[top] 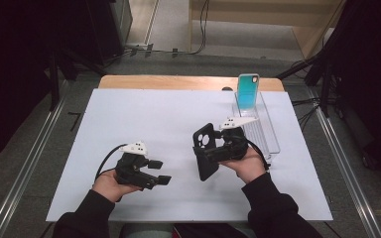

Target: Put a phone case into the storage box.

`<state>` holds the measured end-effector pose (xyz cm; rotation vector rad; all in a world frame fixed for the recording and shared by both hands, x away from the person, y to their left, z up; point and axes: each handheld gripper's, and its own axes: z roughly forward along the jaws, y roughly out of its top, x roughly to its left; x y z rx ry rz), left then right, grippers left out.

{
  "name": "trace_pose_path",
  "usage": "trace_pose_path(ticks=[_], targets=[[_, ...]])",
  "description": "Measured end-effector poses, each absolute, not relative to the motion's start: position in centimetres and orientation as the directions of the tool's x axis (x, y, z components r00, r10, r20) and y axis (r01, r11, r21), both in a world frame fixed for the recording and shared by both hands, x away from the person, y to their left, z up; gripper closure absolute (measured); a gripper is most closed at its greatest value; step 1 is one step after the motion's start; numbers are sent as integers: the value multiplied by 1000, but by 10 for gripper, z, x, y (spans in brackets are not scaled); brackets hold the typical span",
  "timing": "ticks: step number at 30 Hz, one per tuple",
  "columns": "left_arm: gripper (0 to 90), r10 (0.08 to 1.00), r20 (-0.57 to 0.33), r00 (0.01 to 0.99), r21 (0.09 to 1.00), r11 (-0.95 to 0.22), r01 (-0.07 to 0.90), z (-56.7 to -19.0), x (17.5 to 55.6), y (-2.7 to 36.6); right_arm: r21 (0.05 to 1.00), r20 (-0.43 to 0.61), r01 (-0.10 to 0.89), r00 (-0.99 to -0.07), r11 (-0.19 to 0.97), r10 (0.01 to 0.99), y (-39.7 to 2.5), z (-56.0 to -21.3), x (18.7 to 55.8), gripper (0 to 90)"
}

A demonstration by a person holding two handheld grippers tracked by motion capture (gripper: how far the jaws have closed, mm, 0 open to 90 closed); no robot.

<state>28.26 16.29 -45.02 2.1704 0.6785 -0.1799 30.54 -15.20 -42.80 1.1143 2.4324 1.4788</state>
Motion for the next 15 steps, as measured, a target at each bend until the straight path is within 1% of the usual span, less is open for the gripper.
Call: trace_pose_path(ticks=[7,15], targets=[[296,419,-346,840,667,-520,534,-454,277,175,805,289,537,-728,254,622,-159,-420,305,128],[296,448,-352,822,662,-501,557,-456,273,185,807,290,539,-719,242,632,-166,-409,303,128]])
